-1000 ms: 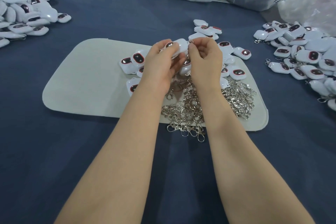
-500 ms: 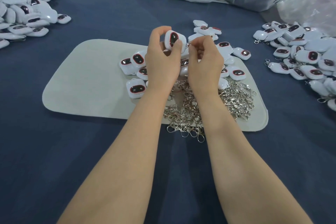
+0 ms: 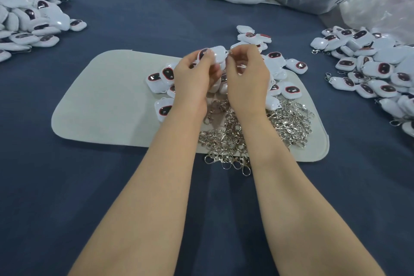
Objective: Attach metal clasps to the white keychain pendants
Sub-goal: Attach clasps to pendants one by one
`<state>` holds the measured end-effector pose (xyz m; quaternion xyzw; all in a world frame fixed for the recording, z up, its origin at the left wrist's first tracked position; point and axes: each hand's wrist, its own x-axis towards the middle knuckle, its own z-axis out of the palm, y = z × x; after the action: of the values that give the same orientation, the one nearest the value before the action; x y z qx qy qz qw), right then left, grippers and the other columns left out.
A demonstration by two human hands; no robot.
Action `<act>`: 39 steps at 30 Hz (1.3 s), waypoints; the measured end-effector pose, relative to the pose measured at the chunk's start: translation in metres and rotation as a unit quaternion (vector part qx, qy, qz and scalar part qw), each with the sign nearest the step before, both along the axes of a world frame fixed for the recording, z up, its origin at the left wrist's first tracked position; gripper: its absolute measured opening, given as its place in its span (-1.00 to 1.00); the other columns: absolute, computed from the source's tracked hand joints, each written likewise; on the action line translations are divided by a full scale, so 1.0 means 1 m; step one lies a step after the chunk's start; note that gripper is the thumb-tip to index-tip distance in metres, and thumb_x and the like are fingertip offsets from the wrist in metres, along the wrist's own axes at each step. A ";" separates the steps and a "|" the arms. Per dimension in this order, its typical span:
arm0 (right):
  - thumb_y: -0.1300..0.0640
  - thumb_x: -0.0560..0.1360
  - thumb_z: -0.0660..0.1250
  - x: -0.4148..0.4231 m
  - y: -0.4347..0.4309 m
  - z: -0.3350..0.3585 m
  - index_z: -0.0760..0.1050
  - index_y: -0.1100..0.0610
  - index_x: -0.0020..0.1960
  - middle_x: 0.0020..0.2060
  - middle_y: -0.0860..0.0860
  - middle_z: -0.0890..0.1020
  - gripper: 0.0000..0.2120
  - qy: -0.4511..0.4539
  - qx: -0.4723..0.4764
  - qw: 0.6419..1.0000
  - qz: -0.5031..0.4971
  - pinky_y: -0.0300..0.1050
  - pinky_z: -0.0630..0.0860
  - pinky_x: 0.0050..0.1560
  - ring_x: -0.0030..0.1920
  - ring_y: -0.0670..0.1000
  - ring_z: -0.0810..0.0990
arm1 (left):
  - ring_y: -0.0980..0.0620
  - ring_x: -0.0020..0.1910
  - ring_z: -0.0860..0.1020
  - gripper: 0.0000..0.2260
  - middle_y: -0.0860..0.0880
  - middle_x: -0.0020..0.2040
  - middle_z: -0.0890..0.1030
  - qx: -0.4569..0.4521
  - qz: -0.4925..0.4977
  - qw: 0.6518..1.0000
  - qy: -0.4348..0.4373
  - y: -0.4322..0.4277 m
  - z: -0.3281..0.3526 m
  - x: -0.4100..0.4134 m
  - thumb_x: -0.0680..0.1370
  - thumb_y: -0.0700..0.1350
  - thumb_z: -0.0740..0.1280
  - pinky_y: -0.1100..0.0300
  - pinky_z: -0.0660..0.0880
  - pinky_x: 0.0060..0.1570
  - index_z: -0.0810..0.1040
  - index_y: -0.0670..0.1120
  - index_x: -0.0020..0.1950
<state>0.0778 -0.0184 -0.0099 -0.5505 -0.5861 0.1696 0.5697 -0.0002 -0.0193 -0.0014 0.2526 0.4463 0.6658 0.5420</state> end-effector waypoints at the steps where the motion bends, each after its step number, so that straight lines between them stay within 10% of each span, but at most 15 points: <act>1: 0.29 0.51 0.27 0.000 0.000 0.000 0.49 0.16 -0.04 -0.15 -0.03 0.57 -0.93 0.011 -0.004 1.000 0.002 -0.35 0.40 -0.03 -0.11 -0.07 0.51 | 0.17 -0.42 0.53 -0.94 -0.01 -0.36 0.53 -0.010 -0.015 0.999 -0.031 0.000 0.001 -0.001 0.57 -0.25 0.30 0.37 0.51 -0.36 0.53 -0.23 -0.06; 11: 0.30 0.52 0.27 -0.001 -0.001 0.003 0.42 0.11 -0.05 -0.23 -0.16 0.53 -0.88 0.091 0.031 0.995 -0.006 -0.38 0.44 -0.07 -0.20 -0.20 0.52 | 0.15 -0.42 0.59 -0.82 -0.04 -0.39 0.65 -0.027 -0.046 0.998 -0.045 -0.001 0.002 -0.001 0.55 -0.18 0.34 0.36 0.50 -0.40 0.57 -0.15 -0.25; 16: 0.33 0.51 0.27 -0.001 -0.003 0.001 0.46 0.13 -0.09 -0.26 -0.10 0.54 -0.89 0.046 0.048 0.998 -0.012 -0.36 0.44 -0.10 -0.20 -0.12 0.53 | 0.11 -0.33 0.62 -0.89 -0.09 -0.27 0.64 -0.008 -0.010 1.000 -0.019 -0.003 0.004 0.000 0.56 -0.21 0.33 0.34 0.53 -0.34 0.57 -0.25 -0.04; 22: 0.31 0.48 0.29 0.004 0.001 -0.002 0.52 0.21 -0.12 -0.32 -0.13 0.53 -0.94 0.016 0.010 0.999 -0.041 -0.16 0.51 -0.06 -0.23 -0.07 0.54 | -0.05 -0.04 0.61 -0.77 -0.10 0.05 0.62 0.106 0.046 0.951 0.288 -0.006 0.000 0.001 0.55 -0.20 0.31 0.04 0.54 0.10 0.47 -0.05 0.20; 29: 0.27 0.49 0.28 0.007 0.003 -0.003 0.52 0.20 -0.10 -0.29 -0.06 0.57 -0.95 0.003 -0.025 0.999 -0.041 -0.10 0.50 -0.03 -0.20 -0.02 0.56 | 0.07 -0.12 0.53 -0.70 0.17 -0.06 0.52 0.184 0.078 0.867 0.456 -0.010 -0.005 0.004 0.56 -0.15 0.29 0.18 0.48 -0.01 0.49 -0.03 0.29; 35: 0.31 0.51 0.25 0.005 0.000 0.002 0.41 0.06 -0.09 -0.27 -0.19 0.52 -0.85 0.046 -0.003 0.999 -0.023 -0.38 0.44 -0.09 -0.18 -0.12 0.55 | 0.04 -0.27 0.65 -0.82 -0.17 -0.07 0.64 0.037 -0.017 0.995 0.088 -0.002 0.000 0.006 0.57 -0.21 0.31 0.20 0.59 -0.23 0.48 -0.20 0.17; 39: 0.29 0.51 0.28 0.004 -0.001 0.004 0.44 0.10 -0.06 -0.23 -0.13 0.56 -0.89 0.074 0.010 0.997 -0.010 -0.22 0.50 0.00 -0.15 -0.09 0.58 | 0.15 -0.40 0.61 -0.88 -0.07 -0.34 0.64 -0.022 -0.086 0.991 -0.103 -0.001 0.000 0.002 0.58 -0.24 0.28 0.37 0.52 -0.39 0.57 -0.25 -0.09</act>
<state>0.0822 -0.0192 -0.0062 -0.5365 -0.5387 0.1982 0.6186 0.0020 -0.0203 -0.0010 0.2078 0.3791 0.6296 0.6456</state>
